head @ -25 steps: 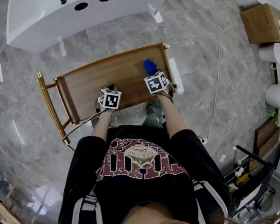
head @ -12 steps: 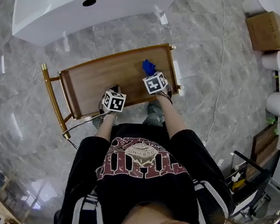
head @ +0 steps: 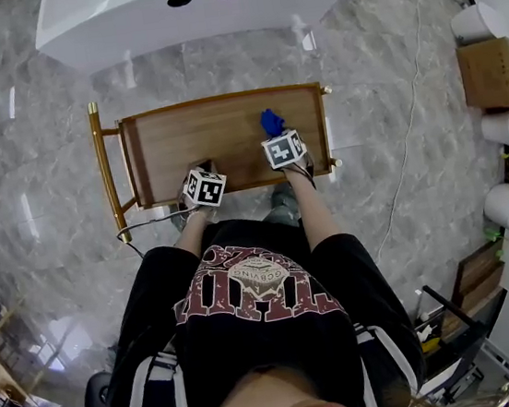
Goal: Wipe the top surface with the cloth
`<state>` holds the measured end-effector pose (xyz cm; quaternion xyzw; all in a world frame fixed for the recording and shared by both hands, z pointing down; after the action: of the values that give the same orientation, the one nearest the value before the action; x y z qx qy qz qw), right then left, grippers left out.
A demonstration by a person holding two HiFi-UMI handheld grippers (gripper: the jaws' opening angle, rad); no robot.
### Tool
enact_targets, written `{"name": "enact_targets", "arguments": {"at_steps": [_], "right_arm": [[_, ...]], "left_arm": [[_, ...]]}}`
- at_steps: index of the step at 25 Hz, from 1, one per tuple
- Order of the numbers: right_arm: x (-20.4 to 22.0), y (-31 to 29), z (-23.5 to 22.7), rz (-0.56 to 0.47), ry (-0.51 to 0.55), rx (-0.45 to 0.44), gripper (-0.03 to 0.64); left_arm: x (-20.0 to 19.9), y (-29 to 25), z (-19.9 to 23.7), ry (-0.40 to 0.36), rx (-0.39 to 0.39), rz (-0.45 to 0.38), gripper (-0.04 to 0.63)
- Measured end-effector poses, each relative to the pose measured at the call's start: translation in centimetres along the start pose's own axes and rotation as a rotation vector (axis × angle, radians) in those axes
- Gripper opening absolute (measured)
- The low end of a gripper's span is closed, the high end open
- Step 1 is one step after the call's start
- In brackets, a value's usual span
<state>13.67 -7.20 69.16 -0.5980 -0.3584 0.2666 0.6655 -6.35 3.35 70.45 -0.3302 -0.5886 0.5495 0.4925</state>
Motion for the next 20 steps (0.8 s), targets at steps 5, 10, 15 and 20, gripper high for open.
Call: {"name": "enact_targets", "arguments": {"at_steps": [5, 10, 15, 20], "right_arm": [[-0.7, 0.0, 1.1, 0.007, 0.029, -0.016, 0.086], [-1.4, -0.2, 3.1, 0.014, 0.077, -0.034, 0.085], [-2.3, -0.4, 4.9, 0.021, 0.132, -0.049, 0.085], [-3.2, -0.6, 6.0, 0.02, 0.134, -0.086, 0.086]], "left_arm": [[0.4, 0.2, 0.6, 0.021, 0.006, 0.005, 0.048], [0.7, 0.1, 1.1, 0.04, 0.039, 0.003, 0.048], [0.8, 0.2, 0.9, 0.028, 0.033, -0.008, 0.048], [1.5, 0.5, 1.4, 0.018, 0.024, -0.002, 0.048]]}}
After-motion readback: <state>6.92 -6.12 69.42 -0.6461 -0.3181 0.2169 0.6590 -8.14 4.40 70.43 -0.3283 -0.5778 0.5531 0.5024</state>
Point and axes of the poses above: the fingertips, and each gripper's own axes: y backward along the fingers, z to its left, x out of its underside, the point moved 6 cm from there along y, backward along the fingers, and after that the axes turned 12 degrees about z, right-handed, at the moved point
